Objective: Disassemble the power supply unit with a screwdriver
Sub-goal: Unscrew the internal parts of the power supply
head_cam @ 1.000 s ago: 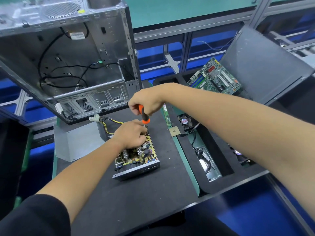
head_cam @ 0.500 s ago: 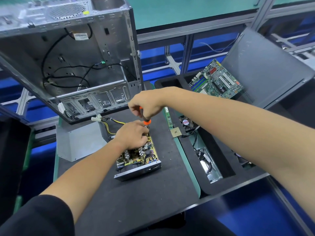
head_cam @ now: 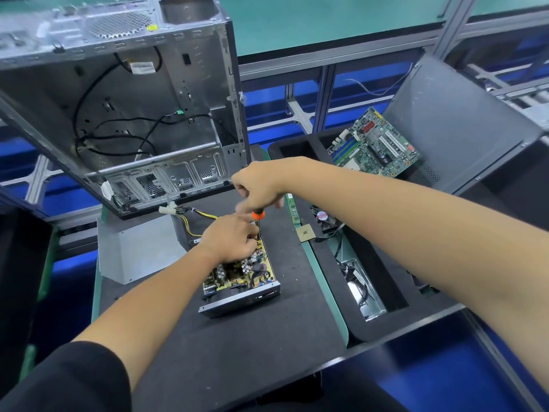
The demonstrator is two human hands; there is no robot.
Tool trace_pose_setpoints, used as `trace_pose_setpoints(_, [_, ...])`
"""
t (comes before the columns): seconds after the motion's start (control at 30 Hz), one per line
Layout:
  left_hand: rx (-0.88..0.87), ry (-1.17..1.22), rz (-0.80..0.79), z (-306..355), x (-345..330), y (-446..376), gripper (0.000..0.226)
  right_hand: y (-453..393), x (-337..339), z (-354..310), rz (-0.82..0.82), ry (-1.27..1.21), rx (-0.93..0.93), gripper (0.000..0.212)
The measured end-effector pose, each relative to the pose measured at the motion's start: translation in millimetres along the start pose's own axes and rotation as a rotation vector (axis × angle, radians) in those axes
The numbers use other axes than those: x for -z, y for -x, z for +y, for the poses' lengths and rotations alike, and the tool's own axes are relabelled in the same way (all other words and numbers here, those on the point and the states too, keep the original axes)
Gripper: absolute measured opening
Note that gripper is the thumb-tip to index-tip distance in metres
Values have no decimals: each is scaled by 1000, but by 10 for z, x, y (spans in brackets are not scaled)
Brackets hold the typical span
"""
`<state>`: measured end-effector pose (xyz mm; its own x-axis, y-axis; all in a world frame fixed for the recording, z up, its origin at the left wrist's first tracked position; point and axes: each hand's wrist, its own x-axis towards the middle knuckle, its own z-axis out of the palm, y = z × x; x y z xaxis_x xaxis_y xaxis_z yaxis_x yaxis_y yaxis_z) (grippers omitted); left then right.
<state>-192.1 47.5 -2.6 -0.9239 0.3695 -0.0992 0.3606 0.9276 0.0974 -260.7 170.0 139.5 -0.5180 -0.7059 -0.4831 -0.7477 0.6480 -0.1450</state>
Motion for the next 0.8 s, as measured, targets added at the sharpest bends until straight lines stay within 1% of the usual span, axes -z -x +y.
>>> trace_pose_setpoints(0.07, [0, 18, 1, -6, -9, 2, 39, -45, -49, -6, -5, 164, -25, 23])
trace_pose_setpoints(0.13, [4, 24, -6, -7, -12, 0, 42, -78, -49, 11, 7, 208, -33, 23])
trace_pose_setpoints(0.2, [7, 24, -1, -6, -17, -3, 43, -52, -22, 52, 31, 67, 6, 14])
trace_pose_setpoints(0.23, [6, 20, 6, -5, -17, -1, 42, -21, 8, 55, 35, 1, 57, 17])
trace_pose_setpoints(0.27, [4, 16, 13, -5, -19, 4, 40, 11, 26, 61, 26, -49, 93, 25])
trace_pose_setpoints(0.3, [4, 17, 24, -3, -21, 9, 38, 29, 30, 61, 15, -77, 106, 29])
trace_pose_setpoints(0.33, [2, 22, 37, -3, -25, 12, 37, 31, 19, 58, 9, -95, 104, 28])
trace_pose_setpoints(0.4, [1, 26, 45, 0, -21, 18, 35, -1, -10, 38, 13, -138, 50, 19])
trace_pose_setpoints(0.43, [4, 29, 44, 0, -15, 18, 36, -22, -15, 22, 17, -145, 8, 17])
trace_pose_setpoints(0.47, [8, 36, 42, 0, -13, 17, 36, -41, -21, 5, 13, -99, -27, 20])
trace_pose_setpoints(0.5, [8, 41, 41, -1, -14, 16, 36, -81, -34, -6, 21, -11, -23, 24])
trace_pose_setpoints(0.57, [2, 36, 41, 1, -16, 8, 36, -133, -46, -19, 47, 90, -42, 22])
trace_pose_setpoints(0.63, [4, 28, 43, -2, -25, 7, 36, -136, -38, -19, 55, 41, -17, 9])
trace_pose_setpoints(0.67, [5, 27, 50, -5, -31, 8, 35, -121, -21, -9, 39, 8, 31, 8])
trace_pose_setpoints(0.73, [3, 26, 51, -9, -31, 7, 34, -58, 26, 1, -19, -53, 108, 24])
trace_pose_setpoints(0.77, [1, 25, 46, -9, -30, 0, 34, -34, 36, 8, -35, -75, 132, 25])
trace_pose_setpoints(0.8, [1, 20, 42, -11, -29, -8, 35, -26, 39, 11, -36, -74, 128, 22])
